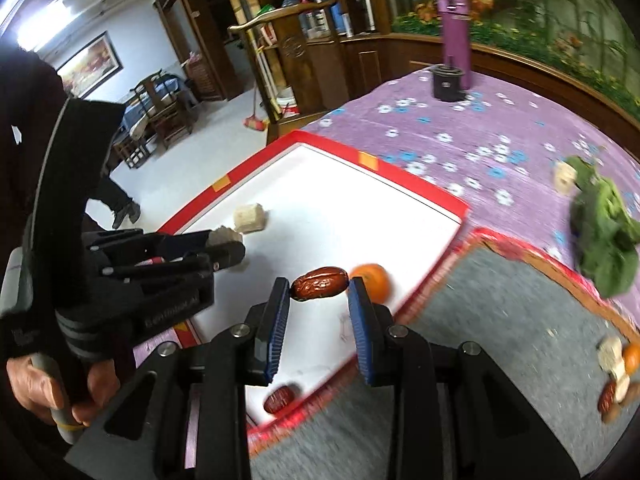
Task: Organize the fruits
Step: 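Carry the round cake with the left tool while the right tool carries the date to the tray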
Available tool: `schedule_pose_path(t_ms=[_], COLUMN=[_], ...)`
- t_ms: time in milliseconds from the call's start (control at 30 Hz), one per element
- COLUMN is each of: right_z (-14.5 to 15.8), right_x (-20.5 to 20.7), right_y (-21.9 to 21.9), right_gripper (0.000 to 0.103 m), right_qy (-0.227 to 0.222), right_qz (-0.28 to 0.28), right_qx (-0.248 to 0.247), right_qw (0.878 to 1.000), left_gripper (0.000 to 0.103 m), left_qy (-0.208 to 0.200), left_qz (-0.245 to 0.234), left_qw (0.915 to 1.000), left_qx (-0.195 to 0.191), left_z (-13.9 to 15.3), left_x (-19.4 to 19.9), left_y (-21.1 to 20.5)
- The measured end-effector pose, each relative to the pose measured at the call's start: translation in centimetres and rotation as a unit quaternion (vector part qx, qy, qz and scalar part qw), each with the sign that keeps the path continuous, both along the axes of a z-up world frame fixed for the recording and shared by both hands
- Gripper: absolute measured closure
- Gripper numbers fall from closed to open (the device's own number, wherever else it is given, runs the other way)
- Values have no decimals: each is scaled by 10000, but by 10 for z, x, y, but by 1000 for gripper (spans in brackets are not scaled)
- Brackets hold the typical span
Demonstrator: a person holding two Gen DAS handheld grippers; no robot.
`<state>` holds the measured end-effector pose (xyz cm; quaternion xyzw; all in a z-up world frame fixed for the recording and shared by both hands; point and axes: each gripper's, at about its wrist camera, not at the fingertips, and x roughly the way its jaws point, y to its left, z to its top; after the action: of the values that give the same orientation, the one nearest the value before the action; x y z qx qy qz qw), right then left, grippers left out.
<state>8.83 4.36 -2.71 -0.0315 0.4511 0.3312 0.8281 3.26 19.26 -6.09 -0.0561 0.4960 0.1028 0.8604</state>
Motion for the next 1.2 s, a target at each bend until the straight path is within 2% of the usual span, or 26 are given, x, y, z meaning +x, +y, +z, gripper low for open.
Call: schedule_pose_path(t_ms=[167,500,800,1200], right_z=[-8,-29,-46,-55], right_x=[21,55,66,72], right_y=[18,26,26,25], right_gripper=[70,70,70,70], right_qy=[75,161,281,277], right_qz=[43,-59,-157,-256], right_qx=[-135,-557,-721,-820], right_qw=[9999,9983,9969,9959], left_gripper=[76,76,76,76], left_qy=[63,139,262,241], left_qz=[43,-241,-378,-367], left_qw=[10000,9995,9988,9990], left_qx=[-46,-146,-137,-69], left_z=[-4,-18,-31,-30], left_x=[0,6,12,13], left_y=[9,-2,-8,-10])
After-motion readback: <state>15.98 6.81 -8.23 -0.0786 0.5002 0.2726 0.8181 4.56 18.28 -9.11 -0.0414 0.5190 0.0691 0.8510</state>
